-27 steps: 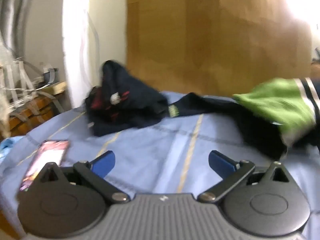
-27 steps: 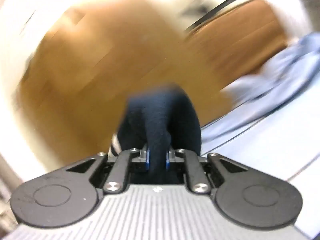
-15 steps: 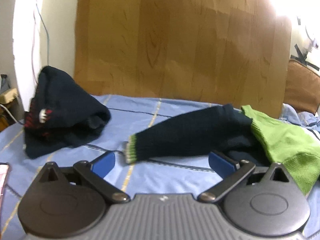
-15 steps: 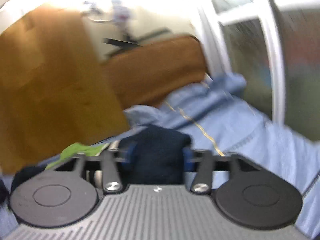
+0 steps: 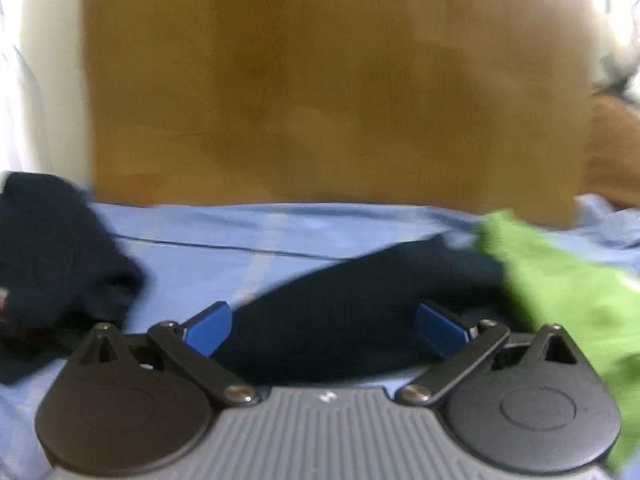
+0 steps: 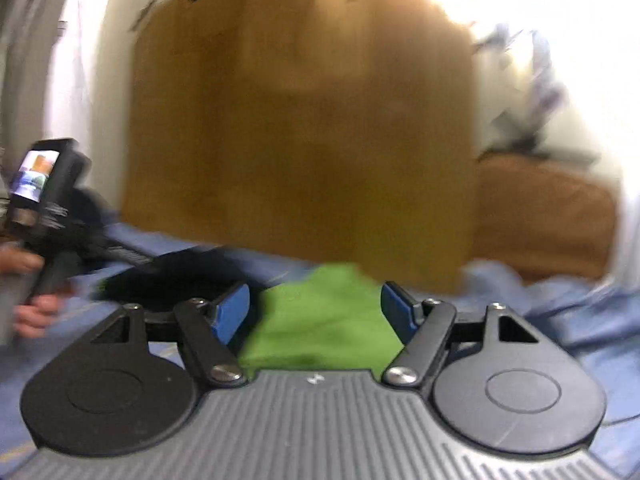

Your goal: Fold small clothes

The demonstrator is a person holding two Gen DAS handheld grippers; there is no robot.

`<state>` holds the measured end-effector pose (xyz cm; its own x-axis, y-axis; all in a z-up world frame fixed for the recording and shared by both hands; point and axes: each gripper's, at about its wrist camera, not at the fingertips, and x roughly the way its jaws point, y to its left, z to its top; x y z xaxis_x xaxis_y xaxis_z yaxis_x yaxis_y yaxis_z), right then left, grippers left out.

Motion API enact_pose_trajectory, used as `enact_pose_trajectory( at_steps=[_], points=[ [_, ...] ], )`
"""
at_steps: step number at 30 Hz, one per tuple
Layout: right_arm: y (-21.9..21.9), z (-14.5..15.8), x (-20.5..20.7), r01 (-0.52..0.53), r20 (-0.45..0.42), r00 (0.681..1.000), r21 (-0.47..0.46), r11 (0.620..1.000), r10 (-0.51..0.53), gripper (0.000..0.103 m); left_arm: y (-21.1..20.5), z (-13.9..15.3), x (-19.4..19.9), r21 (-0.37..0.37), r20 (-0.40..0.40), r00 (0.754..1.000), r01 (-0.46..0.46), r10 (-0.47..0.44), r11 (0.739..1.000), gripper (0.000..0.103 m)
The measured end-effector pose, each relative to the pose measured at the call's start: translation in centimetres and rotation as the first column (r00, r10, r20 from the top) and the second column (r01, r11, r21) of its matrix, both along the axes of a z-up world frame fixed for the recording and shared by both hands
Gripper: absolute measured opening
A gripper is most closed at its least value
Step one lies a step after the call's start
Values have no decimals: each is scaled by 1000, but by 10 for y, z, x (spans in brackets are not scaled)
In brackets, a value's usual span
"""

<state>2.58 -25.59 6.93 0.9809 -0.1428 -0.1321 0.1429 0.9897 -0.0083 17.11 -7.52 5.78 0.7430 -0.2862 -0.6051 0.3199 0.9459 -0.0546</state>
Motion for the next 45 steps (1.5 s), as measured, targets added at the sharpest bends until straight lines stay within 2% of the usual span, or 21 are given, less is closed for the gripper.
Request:
enact_pose_trajectory(
  at_steps=[2,4,7,11,12,13,14,16,18,19,21,22,25,26,27,29,33,35,37,41,45],
  points=[
    [-4,-1,-17,-3,29,1000,42,999,1,76,-16,2,-9,-46,-8,995,101,-101,994,97],
    [8,0,-19,-87,-30,996,15,996,88,76,-31,1,-12,-71,-21,987,159,-161,985,97],
    [40,-15,-8,-216,-131,968,-14,976,213,76,-45,0,-8,-51,-3,991,131,-131,990,97],
    [71,-41,40,-257,-304,922,-13,966,241,74,-33,1,0,-59,-35,997,71,-73,996,97],
    [71,-45,52,-247,-338,914,-25,969,225,66,-33,3,1,-46,-29,997,67,-69,997,97],
    [69,-49,60,-233,-361,909,-31,972,207,50,-31,5,-1,-30,-18,998,66,-67,997,97],
    [55,-46,69,-224,-382,902,-14,975,202,2,-28,10,-5,-11,0,998,68,-68,998,97],
    [19,-33,47,-155,-286,943,69,985,169,2,-27,20,-6,26,46,996,80,-82,996,97],
    [-10,-12,8,-22,-142,989,118,993,39,2,-31,31,-5,48,102,990,96,-101,994,97],
    [-27,-4,-10,49,-89,995,156,986,-36,3,-35,38,-4,64,129,985,103,-111,993,97],
    [-61,8,-47,206,-28,978,217,954,-205,3,-52,46,-3,124,185,972,122,-143,985,98],
    [-66,12,-59,232,-13,972,229,946,-235,3,-61,49,-2,150,208,966,122,-152,981,98],
    [-39,13,-47,88,-42,996,231,969,-81,10,-78,55,5,125,174,973,131,-152,983,96],
    [-20,8,-40,13,-65,998,217,976,1,17,-78,56,7,103,158,978,123,-139,987,96],
    [-2,1,-26,-78,-95,990,215,974,100,38,-77,56,7,83,151,981,114,-126,990,96],
    [37,-17,7,-203,-157,958,219,954,240,57,-75,57,3,73,149,983,99,-109,992,96],
    [61,-38,76,-258,-289,911,154,954,294,59,-66,57,-1,118,142,985,82,-98,990,96],
    [56,-51,99,-209,-341,911,96,973,230,56,-58,59,-4,136,155,984,73,-94,988,97],
    [44,-58,113,-179,-361,908,121,976,211,5,-53,62,-5,140,168,981,70,-94,988,97],
    [-16,-38,62,-130,-171,969,263,956,178,6,-50,67,-7,152,211,971,85,-117,985,98],
    [-82,-16,-2,10,-6,1000,331,944,-8,6,-71,61,-2,199,239,956,122,-169,972,98]
  ],
)
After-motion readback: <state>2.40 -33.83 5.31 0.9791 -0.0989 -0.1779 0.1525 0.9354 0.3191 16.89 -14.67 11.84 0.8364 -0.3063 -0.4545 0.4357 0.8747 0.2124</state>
